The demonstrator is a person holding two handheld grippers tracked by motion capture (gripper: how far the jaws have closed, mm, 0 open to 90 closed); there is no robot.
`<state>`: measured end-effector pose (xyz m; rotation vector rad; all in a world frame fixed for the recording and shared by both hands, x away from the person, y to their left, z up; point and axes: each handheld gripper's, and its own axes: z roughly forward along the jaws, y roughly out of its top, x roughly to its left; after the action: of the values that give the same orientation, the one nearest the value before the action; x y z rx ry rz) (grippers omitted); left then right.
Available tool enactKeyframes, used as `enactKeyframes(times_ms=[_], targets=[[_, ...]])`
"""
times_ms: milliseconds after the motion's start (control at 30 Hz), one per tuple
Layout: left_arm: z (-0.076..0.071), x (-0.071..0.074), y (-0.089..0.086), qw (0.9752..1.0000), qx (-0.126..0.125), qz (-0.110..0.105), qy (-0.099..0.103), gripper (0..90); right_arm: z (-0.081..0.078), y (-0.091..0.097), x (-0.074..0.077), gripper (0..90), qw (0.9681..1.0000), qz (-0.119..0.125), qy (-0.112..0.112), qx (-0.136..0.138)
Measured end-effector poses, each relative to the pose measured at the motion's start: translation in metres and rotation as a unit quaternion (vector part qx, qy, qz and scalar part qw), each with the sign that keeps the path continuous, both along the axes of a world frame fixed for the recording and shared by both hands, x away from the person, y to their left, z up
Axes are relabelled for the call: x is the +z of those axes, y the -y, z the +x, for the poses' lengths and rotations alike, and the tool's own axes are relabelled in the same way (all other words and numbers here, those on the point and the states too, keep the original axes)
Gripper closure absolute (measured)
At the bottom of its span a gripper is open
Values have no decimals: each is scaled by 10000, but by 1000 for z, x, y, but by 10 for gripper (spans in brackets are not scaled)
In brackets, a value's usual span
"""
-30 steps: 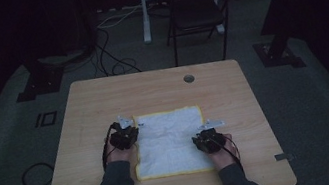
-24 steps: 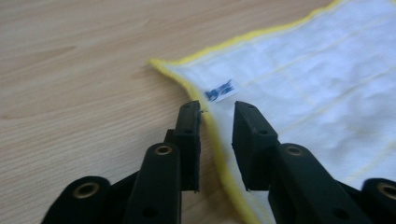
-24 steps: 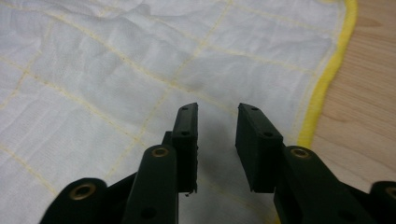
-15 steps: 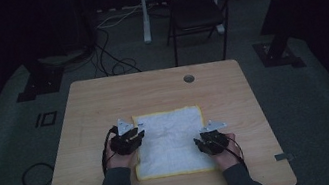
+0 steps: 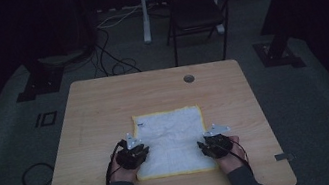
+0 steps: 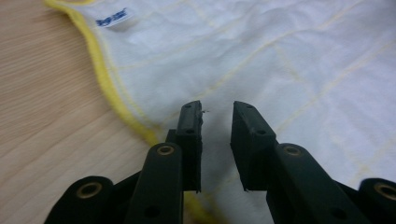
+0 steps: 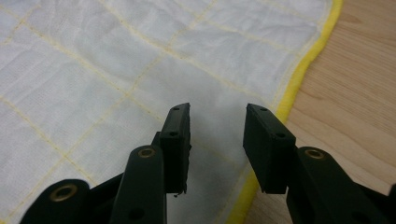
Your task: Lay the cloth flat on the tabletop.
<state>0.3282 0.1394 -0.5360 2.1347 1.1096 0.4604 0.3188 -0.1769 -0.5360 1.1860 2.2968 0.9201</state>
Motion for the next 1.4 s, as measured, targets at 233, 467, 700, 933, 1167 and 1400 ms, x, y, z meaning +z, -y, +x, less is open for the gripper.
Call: enactKeyframes(times_ms=[233,467,700,933,1167,1400], targets=[[4,-1,-3,9999,57,61,62,768,5,-3,-3,612,10000,63,-30,23],[15,-1,-10,9998,174,100,86,775,12,-8,-4,608,9999,113,-4,30],[25,-2,-18,9995,311,36,110,773,20,-16,-4,600,9999,163,-11,13],[34,-3,-24,9991,417,-24,105,757,24,-21,-6,591,9996,269,-19,1],[39,0,-29,9985,481,-222,158,698,21,-17,2,556,9993,356,103,-46],[38,14,-35,9972,495,-441,342,625,18,-2,8,544,9985,465,164,-217]])
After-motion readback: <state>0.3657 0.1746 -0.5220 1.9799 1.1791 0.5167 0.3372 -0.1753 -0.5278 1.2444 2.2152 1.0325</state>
